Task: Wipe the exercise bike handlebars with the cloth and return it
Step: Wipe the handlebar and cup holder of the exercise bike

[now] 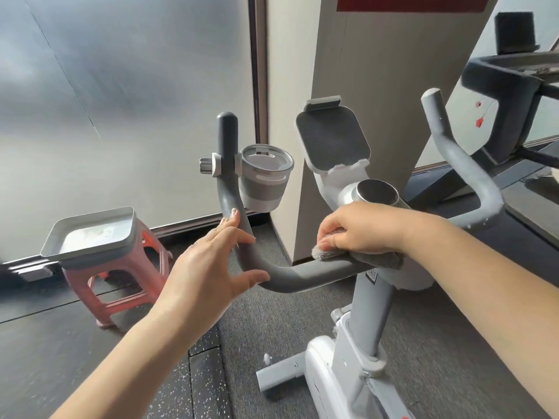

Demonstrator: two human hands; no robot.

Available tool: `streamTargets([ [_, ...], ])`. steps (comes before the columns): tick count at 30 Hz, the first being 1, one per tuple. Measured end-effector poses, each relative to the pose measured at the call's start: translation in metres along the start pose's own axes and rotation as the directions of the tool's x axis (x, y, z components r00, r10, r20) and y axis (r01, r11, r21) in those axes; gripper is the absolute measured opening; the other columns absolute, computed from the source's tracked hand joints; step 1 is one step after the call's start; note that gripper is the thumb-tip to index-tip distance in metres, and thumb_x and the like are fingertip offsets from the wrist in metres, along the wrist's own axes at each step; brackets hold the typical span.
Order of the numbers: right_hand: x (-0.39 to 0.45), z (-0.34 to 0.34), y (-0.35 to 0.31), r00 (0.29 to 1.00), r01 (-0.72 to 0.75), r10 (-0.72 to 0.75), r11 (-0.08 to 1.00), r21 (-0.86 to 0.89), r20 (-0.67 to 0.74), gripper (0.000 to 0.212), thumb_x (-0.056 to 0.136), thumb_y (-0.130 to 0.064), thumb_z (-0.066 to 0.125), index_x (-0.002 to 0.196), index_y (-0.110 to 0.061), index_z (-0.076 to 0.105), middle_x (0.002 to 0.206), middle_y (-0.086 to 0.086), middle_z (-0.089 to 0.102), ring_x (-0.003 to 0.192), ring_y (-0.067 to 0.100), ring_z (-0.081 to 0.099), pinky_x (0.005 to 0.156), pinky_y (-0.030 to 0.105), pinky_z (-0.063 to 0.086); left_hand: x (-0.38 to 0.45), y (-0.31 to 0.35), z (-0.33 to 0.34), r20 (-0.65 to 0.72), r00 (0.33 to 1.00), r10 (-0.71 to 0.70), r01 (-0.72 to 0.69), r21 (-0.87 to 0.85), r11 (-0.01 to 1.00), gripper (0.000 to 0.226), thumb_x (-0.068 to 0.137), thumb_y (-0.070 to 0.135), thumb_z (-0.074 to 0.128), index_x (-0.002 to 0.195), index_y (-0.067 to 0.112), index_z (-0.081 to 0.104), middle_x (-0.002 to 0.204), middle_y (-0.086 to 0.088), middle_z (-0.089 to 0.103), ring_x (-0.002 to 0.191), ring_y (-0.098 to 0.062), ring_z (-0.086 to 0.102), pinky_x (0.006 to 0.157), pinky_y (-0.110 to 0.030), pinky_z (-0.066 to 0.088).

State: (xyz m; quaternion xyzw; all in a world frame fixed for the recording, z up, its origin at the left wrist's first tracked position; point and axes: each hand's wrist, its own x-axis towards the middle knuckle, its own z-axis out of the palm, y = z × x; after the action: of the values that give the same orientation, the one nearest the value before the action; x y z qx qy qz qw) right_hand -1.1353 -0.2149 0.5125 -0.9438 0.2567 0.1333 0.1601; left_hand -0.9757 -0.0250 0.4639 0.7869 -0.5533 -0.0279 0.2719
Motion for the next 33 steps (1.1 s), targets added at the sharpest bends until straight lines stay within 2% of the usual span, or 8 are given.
streamTargets([
  [7, 0.018, 0.024, -0.038, 0.997, 0.076, -0.067, 0.946, 0.314, -0.041, 0.006, 0.086, -0.04, 0.062, 0.088, -0.035, 0.066, 0.093, -0.012, 0.066, 0.093, 0.007, 0.058, 0.081, 0.021, 0.04, 0.0, -0.004, 0.0, -0.046, 0.999, -0.025, 0.021, -0.087, 0.996, 0.051, 0.062, 0.045, 0.079, 0.104, 0.029, 0.053, 0.139, 0.027, 0.031, 0.121, -0.001, 0.045, 0.086, -0.017, 0.034],
  [11, 0.023, 0.026, -0.046, 0.998, 0.046, -0.017, 0.88, 0.473, -0.067, 0.01, 0.086, -0.035, 0.065, 0.093, -0.029, 0.07, 0.085, -0.015, 0.063, 0.086, 0.003, 0.057, 0.075, 0.01, 0.04, 0.001, -0.012, -0.002, -0.055, 0.998, -0.023, 0.014, -0.154, 0.988, 0.049, 0.061, 0.04, 0.08, 0.102, 0.028, 0.055, 0.145, 0.021, 0.031, 0.124, 0.001, 0.041, 0.098, -0.021, 0.037],
  [17, 0.039, 0.03, -0.053, 0.996, 0.025, 0.038, 0.754, 0.657, -0.082, 0.012, 0.087, -0.032, 0.064, 0.09, -0.023, 0.07, 0.079, -0.008, 0.067, 0.072, 0.001, 0.057, 0.072, 0.016, 0.045, 0.005, -0.012, -0.003, -0.001, 0.997, -0.083, 0.082, -0.17, 0.982, 0.055, 0.061, 0.038, 0.081, 0.106, 0.028, 0.052, 0.143, 0.024, 0.028, 0.12, -0.001, 0.042, 0.09, -0.015, 0.031],
  [21, 0.049, 0.031, -0.056, 0.983, 0.005, 0.139, 0.642, 0.767, -0.123, 0.01, 0.087, -0.033, 0.063, 0.086, -0.024, 0.067, 0.082, 0.0, 0.067, 0.076, 0.011, 0.057, 0.067, 0.023, 0.047, 0.011, -0.014, -0.006, -0.018, 0.997, -0.079, 0.076, -0.139, 0.987, 0.082, 0.06, 0.042, 0.081, 0.129, 0.019, 0.045, 0.113, 0.036, 0.031, 0.102, 0.01, 0.039, 0.08, -0.004, 0.025],
  [24, 0.068, 0.028, -0.064, 0.935, 0.014, 0.286, 0.566, 0.825, -0.212, 0.017, 0.087, -0.037, 0.063, 0.09, -0.02, 0.065, 0.071, -0.002, 0.06, 0.055, 0.008, 0.051, 0.048, 0.016, 0.038, 0.013, -0.014, -0.007, -0.02, 0.997, -0.078, 0.074, -0.138, 0.988, 0.083, 0.06, 0.041, 0.081, 0.131, 0.017, 0.044, 0.114, 0.035, 0.031, 0.099, 0.009, 0.039, 0.078, -0.003, 0.025],
  [27, 0.089, 0.026, -0.076, 0.849, 0.073, 0.417, 0.514, 0.855, -0.324, 0.022, 0.084, -0.042, 0.065, 0.09, -0.021, 0.064, 0.074, -0.002, 0.062, 0.057, 0.011, 0.049, 0.053, 0.023, 0.039, 0.014, -0.014, -0.009, -0.004, 0.997, -0.076, 0.075, -0.144, 0.987, 0.079, 0.059, 0.041, 0.081, 0.126, 0.019, 0.045, 0.123, 0.031, 0.039, 0.102, 0.004, 0.045, 0.077, -0.005, 0.028],
  [30, 0.097, 0.028, -0.079, 0.842, 0.114, 0.383, 0.563, 0.819, -0.38, 0.021, 0.081, -0.044, 0.067, 0.086, -0.025, 0.06, 0.086, -0.001, 0.067, 0.064, 0.013, 0.054, 0.062, 0.028, 0.043, 0.015, -0.014, -0.008, 0.018, 0.996, -0.085, 0.087, -0.115, 0.99, 0.072, 0.059, 0.044, 0.081, 0.119, 0.023, 0.046, 0.139, 0.015, 0.044, 0.114, -0.007, 0.05, 0.077, -0.009, 0.027],
  [33, 0.085, 0.027, -0.067, 0.923, 0.093, 0.237, 0.625, 0.775, -0.302, 0.019, 0.08, -0.04, 0.071, 0.086, -0.025, 0.06, 0.083, -0.002, 0.066, 0.069, 0.011, 0.056, 0.061, 0.025, 0.043, 0.016, -0.015, -0.008, 0.007, 0.997, -0.072, 0.073, -0.092, 0.993, 0.073, 0.058, 0.046, 0.08, 0.118, 0.022, 0.046, 0.14, 0.013, 0.044, 0.116, -0.009, 0.05, 0.077, -0.007, 0.026],
])
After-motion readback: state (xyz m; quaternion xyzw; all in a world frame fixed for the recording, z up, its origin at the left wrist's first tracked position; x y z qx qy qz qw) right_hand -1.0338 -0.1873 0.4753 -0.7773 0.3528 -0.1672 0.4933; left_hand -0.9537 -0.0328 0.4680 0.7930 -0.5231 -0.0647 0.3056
